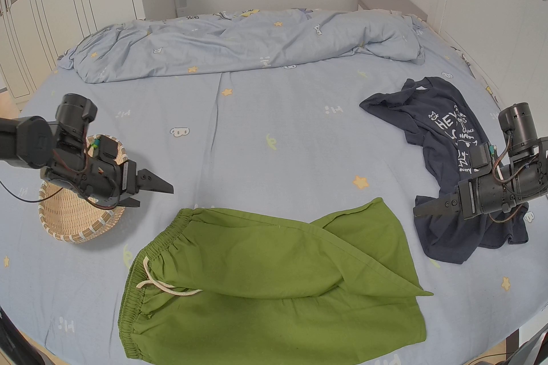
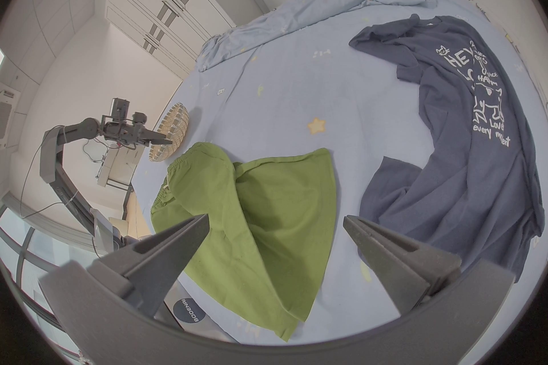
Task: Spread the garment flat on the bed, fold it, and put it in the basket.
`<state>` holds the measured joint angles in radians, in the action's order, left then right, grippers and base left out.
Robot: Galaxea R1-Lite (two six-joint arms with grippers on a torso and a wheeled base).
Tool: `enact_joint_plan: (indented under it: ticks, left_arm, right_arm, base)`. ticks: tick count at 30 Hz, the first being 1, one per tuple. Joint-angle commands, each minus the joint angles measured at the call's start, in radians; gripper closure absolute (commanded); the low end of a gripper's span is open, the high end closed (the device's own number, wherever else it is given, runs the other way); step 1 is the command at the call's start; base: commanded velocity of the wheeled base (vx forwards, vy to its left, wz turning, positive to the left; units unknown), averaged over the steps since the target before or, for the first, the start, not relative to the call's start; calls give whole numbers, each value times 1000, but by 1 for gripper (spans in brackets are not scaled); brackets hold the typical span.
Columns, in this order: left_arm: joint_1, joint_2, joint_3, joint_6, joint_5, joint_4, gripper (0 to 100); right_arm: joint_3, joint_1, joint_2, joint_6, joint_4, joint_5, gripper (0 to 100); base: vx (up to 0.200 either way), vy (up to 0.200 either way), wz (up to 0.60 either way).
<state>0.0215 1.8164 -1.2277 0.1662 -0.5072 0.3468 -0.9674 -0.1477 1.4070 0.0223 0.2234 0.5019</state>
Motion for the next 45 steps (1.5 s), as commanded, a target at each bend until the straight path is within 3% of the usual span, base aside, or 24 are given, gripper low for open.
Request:
enact_joint_plan:
  ticks: [1, 20, 21, 34, 45]
  left_arm:
    - [29, 166, -50, 1, 1, -3, 0]
    - [67, 273, -93, 7, 1, -11, 0]
    - [67, 273, -93, 7, 1, -11, 100]
    - [78, 271, -81, 10, 1, -9, 100]
    - [-3, 101, -62, 36, -2, -8, 100]
  right_arm:
    - [12, 2, 17, -1, -1, 0, 0]
    - [23, -12, 18, 2, -1, 1, 0]
    - [23, -12, 18, 2, -1, 1, 0]
    - [21, -4, 20, 4, -3, 0, 0]
    - [33, 51, 63, 2, -1, 1, 0]
  base:
    - [0, 0, 0]
    - [0, 0, 0]
    - [0, 0, 0]
    - [0, 0, 0]
    - [0, 0, 0]
